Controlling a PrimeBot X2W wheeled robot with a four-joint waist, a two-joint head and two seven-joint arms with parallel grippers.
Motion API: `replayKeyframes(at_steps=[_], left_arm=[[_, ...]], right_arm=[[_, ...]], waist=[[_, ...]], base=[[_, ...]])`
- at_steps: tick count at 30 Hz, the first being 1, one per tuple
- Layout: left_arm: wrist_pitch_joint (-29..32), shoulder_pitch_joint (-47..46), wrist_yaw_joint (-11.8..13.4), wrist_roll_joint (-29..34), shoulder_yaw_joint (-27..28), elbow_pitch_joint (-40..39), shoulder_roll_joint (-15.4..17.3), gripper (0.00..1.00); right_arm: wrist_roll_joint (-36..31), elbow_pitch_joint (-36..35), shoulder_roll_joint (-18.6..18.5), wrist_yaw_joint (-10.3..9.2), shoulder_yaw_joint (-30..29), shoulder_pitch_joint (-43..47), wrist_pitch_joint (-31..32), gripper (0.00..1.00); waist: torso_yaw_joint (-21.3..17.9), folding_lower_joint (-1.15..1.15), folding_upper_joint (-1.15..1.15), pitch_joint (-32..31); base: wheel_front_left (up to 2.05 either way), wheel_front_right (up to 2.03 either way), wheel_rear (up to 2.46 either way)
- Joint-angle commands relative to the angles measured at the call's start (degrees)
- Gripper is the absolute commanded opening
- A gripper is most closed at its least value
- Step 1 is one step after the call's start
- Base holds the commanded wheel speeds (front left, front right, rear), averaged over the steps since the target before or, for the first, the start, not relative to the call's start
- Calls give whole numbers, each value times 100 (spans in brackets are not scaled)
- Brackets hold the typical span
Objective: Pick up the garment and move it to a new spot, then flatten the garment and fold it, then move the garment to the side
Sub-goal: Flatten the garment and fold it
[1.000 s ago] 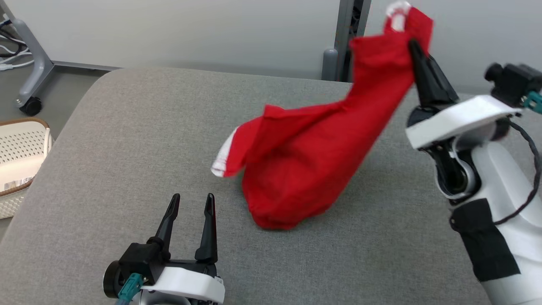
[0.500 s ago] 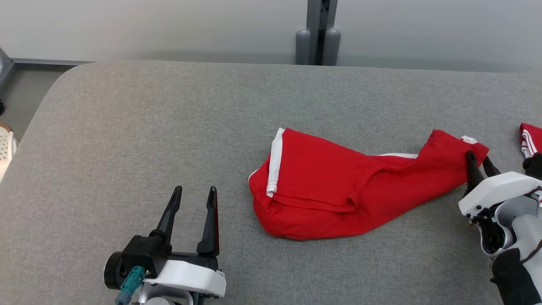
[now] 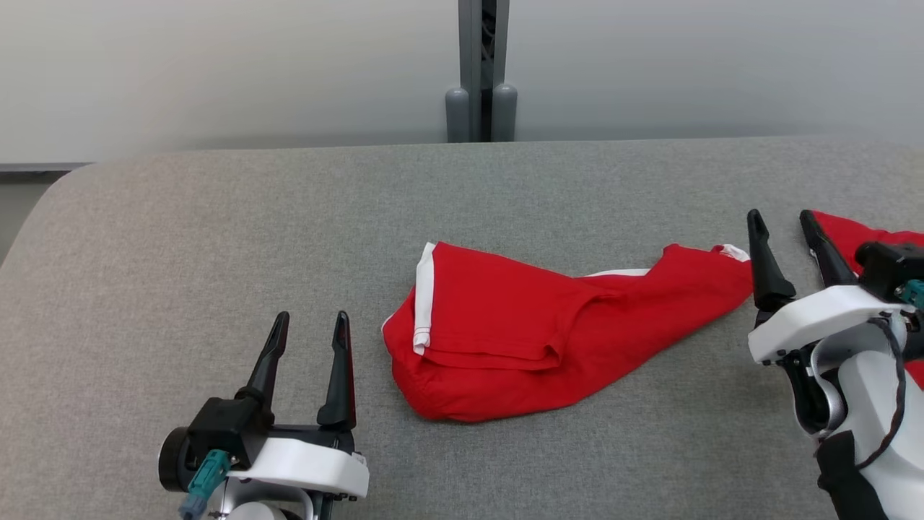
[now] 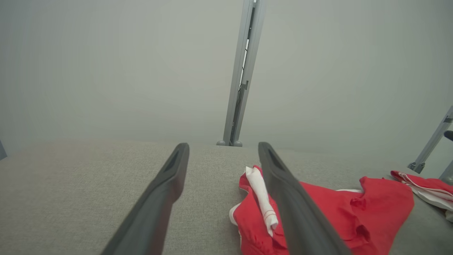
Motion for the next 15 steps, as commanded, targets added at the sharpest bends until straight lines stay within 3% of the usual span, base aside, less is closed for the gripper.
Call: replayKeyframes(at_steps=[1, 8, 15], left_arm=[[-1, 4, -23, 48, 35, -1, 22, 100], [0, 174, -22, 30, 96, 22, 22, 100], [-1, 241, 33, 79, 24, 141, 22, 100]], right_arm=[[-85, -302, -10, 1, 38, 220, -48, 100], [-806, -2035, 258, 1, -57, 1377, -52, 100], [-1064, -2679, 515, 1, -138, 1987, 63, 100]], waist=[[-65, 0, 0, -97], [-103, 0, 0, -222], [-50, 0, 0, -241]], base=[[0, 0, 0], [0, 0, 0], [0, 0, 0]])
